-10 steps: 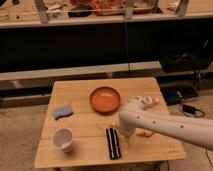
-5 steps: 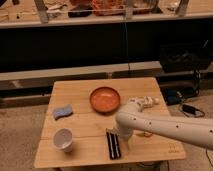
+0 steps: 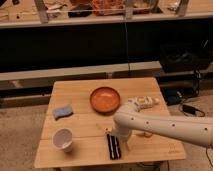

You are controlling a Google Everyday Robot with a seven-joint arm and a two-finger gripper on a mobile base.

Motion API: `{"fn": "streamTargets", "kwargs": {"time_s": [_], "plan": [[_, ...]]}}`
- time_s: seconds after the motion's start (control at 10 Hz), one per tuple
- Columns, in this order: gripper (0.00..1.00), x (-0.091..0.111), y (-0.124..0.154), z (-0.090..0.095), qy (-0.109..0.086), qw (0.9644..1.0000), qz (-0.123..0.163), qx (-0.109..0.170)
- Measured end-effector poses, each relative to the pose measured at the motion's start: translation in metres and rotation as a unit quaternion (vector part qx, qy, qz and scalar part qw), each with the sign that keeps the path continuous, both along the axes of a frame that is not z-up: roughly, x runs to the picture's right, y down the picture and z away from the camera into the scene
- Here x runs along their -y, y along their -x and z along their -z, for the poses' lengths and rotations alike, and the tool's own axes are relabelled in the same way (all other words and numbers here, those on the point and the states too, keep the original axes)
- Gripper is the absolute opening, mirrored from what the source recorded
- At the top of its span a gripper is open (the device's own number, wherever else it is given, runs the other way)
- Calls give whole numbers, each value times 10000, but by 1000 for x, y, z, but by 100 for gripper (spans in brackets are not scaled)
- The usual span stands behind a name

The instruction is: Place the eraser on the white sponge

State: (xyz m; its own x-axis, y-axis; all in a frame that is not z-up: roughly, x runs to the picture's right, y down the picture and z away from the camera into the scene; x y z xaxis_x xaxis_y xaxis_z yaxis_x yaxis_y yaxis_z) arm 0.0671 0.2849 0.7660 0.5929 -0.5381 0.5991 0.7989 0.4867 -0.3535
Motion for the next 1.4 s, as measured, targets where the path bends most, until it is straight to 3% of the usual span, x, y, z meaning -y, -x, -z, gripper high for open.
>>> {"fn": "streamTargets", "kwargs": {"time_s": [0.7, 0.9, 1.2, 1.4], "plan": [[77, -11, 6, -6, 116, 9999, 48, 92], [62, -13, 8, -8, 139, 9998, 49, 92], [54, -15, 10, -10, 171, 9998, 44, 98], [33, -17, 10, -10, 165, 9998, 23, 96]]}}
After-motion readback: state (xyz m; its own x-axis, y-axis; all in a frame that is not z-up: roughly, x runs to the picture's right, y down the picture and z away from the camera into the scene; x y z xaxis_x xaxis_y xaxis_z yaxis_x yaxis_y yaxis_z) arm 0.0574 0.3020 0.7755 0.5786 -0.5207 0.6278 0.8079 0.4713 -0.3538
